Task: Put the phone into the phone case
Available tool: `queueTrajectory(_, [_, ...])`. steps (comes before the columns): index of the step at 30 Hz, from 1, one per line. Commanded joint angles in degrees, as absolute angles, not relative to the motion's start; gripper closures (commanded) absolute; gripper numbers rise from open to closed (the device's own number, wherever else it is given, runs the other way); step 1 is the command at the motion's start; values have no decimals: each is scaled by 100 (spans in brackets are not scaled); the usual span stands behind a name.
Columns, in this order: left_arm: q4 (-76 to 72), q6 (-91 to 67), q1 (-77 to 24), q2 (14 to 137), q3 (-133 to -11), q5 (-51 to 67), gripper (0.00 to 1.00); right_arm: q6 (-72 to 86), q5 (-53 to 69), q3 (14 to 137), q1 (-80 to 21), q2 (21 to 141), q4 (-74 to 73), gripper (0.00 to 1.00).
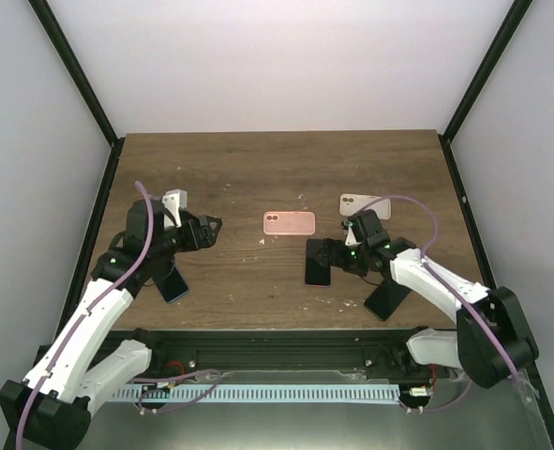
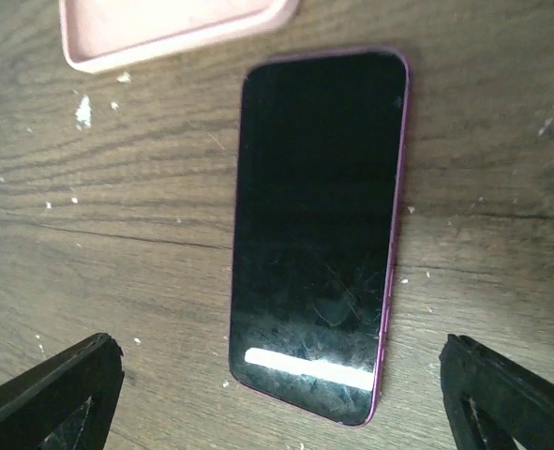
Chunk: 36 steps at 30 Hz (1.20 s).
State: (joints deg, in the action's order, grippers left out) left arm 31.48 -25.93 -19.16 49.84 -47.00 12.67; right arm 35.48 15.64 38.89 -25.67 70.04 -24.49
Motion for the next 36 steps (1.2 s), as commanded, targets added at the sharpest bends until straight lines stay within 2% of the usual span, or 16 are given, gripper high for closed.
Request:
queueTrajectory(1, [3132,-2372,-1882,4848,-4635,1032,2,3524,1899,3741,-2523,7277,-1861,7])
queueTrajectory(21, [3117,-2232,-1883,4319,-4564,739,2,3914,2059,3651,-2879,7997,-1463,9])
queueTrajectory(30, [3174,-2232,-1888,4183,-4527,632,2,4686,2137,3623,-3722,8310,-756,11])
queueTrajectory(36, [3217,-2233,-1886,3998,-4505,437,2,4957,2226,4175,-4439,9034,152,12])
